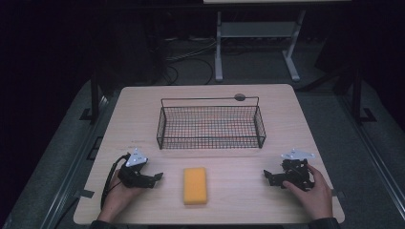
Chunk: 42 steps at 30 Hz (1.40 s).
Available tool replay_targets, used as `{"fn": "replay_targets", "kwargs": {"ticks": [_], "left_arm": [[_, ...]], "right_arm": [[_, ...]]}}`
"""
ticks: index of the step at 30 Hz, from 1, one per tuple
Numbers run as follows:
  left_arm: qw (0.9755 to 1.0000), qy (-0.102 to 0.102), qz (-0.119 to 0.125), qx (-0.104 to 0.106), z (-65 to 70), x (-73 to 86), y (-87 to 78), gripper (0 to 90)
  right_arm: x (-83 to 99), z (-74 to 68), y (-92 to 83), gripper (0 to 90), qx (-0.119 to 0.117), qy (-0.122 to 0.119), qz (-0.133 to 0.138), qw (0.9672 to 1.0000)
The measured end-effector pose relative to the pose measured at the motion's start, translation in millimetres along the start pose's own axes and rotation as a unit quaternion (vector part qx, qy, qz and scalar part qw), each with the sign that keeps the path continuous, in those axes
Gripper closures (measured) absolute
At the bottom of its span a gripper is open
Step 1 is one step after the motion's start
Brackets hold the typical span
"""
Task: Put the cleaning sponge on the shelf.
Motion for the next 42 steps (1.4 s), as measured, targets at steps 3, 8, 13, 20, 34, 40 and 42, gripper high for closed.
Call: {"fn": "replay_targets", "kwargs": {"ticks": [3, 8, 13, 20, 34, 40, 42], "left_arm": [[1.0, -0.001, 0.002, 0.002, -0.3, -0.2, -0.1, 12.9], [1.0, -0.005, 0.0, 0.001, -0.7, -0.7, -0.7, 14.7], [1.0, -0.003, -0.006, -0.004, 0.5, -0.6, -3.9, 22.6], [0.9997, 0.007, -0.013, 0.021, 9.0, -2.7, -11.4, 44.3], [0.9954, 0.032, -0.036, 0.083, 35.9, -9.5, -15.6, 89.5], [0.992, 0.048, -0.046, 0.107, 53.1, -11.5, -15.5, 89.6], [0.9915, 0.051, -0.047, 0.11, 55.3, -12.0, -15.4, 89.6]], "right_arm": [[0.0, 0.0, 0.0, 0.0, 0.0, 0.0, 0.0, 1.0], [0.1, 0.1, -0.1, 0.0, 0.0, -0.001, 0.0, 1.0], [0.1, 0.1, 0.0, 0.0, 0.0, -0.001, 0.0, 1.0], [0.1, 0.0, 0.0, 0.0, 0.0, -0.001, 0.0, 1.0], [0.1, 0.1, 0.0, 0.0, 0.0, -0.001, 0.0, 1.0], [0.1, 0.1, 0.0, 0.0, 0.0, 0.0, 0.0, 1.0], [0.0, 0.1, -0.1, 0.0, 0.0, 0.0, 0.0, 1.0]]}}
Point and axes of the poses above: each handheld gripper's, and its own axes: y roughly forward along the jaws, x roughly out of its underside, z roughly to its right, the point moved 7 cm from there along y, roughly forward along the jaws, and after that the axes turned 8 degrees about -y, right-handed, at the moved point
